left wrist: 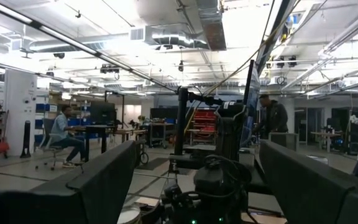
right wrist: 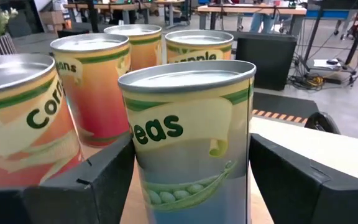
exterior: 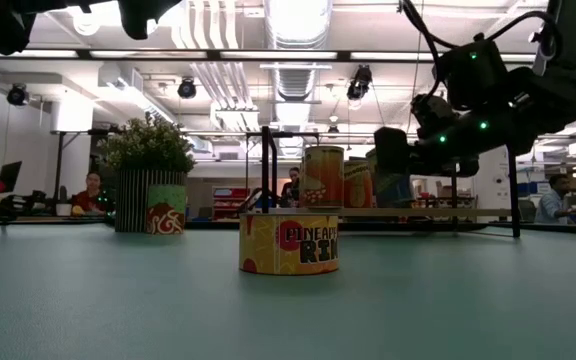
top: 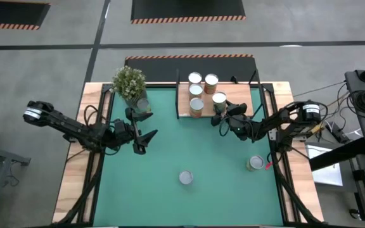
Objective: Pick and place cans onto a shelf
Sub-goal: Put the purple can on the shelf
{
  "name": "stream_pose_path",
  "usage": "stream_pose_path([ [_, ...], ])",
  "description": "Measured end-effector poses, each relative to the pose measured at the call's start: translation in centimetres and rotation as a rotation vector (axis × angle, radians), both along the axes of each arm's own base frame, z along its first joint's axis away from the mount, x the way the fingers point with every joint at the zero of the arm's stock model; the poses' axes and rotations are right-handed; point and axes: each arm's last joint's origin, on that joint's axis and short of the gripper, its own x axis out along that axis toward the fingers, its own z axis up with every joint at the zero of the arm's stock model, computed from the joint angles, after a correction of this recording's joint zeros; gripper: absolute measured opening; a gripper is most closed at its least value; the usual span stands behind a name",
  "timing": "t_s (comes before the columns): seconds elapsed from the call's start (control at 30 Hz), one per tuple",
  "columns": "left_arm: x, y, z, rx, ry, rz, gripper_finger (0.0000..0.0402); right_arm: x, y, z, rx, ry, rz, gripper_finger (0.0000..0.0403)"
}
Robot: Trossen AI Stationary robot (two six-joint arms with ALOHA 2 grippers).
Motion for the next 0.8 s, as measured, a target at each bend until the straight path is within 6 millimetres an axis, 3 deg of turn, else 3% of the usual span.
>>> stream_pose_path([
  [0.37, 0.0, 0.0, 0.0, 0.0, -0.001, 0.0, 0.0325, 0.9, -0.5, -0.5, 0.013, 0.009, -0.006, 0.0351],
  [0.8, 0.0, 0.0, -0.1, 0.002, 0.008, 0.0, 0.0325, -0.9, 1.3, 3.1, 0.076, 0.055, 0.069, 0.0339],
])
